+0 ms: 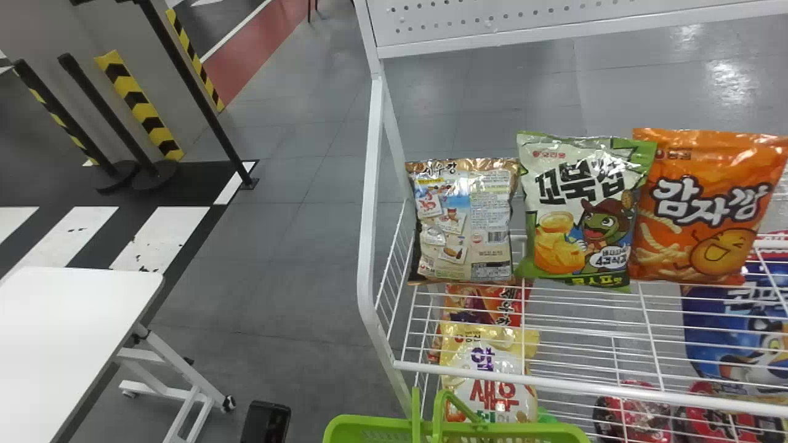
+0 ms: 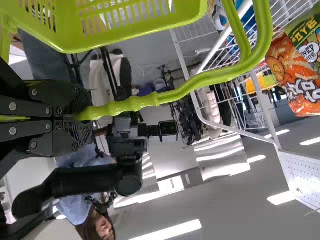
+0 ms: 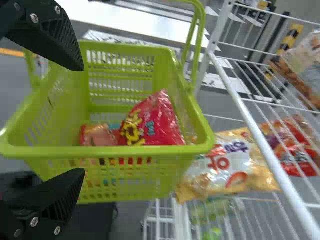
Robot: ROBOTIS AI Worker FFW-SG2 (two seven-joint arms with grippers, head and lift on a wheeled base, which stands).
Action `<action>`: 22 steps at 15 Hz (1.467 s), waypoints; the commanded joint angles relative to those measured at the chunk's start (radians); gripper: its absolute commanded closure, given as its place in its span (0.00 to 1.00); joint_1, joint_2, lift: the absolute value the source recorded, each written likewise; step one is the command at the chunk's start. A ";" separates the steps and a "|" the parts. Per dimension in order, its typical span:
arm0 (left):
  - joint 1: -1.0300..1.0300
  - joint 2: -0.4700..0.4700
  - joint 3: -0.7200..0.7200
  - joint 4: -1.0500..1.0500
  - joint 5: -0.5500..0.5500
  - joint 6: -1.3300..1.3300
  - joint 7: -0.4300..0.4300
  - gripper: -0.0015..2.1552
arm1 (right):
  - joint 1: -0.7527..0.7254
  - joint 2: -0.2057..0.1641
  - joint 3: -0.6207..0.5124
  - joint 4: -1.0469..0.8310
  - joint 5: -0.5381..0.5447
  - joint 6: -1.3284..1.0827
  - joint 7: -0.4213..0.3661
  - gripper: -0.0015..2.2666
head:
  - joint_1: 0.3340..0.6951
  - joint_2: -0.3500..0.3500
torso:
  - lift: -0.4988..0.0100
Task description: Hold basket handle with left hand then pick Jagalchi snack with right hand and place into basket
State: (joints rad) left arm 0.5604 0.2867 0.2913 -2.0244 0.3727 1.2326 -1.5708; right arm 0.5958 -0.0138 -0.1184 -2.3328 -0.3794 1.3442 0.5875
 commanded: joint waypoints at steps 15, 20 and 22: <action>-0.001 -0.004 -0.001 0.027 -0.002 -0.009 -0.010 0.99 | 0.220 0.008 0.204 0.360 0.347 -1.581 -0.344 0.04 | 1.00 0.59 | 0.96; -0.001 0.000 -0.003 0.029 0.000 -0.009 -0.010 0.99 | 0.229 0.008 0.204 0.414 0.384 -1.685 -0.411 0.04 | 1.00 0.58 | 0.96; -0.002 0.002 -0.001 0.029 -0.002 -0.009 -0.010 0.99 | 0.225 0.008 0.177 0.418 0.384 -1.685 -0.371 0.04 | 1.00 0.58 | 0.96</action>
State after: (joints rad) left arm 0.5587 0.2867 0.2895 -1.9960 0.3714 1.2234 -1.5708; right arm 0.8234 -0.0059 0.0772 -1.9180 0.0042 -0.3390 0.2056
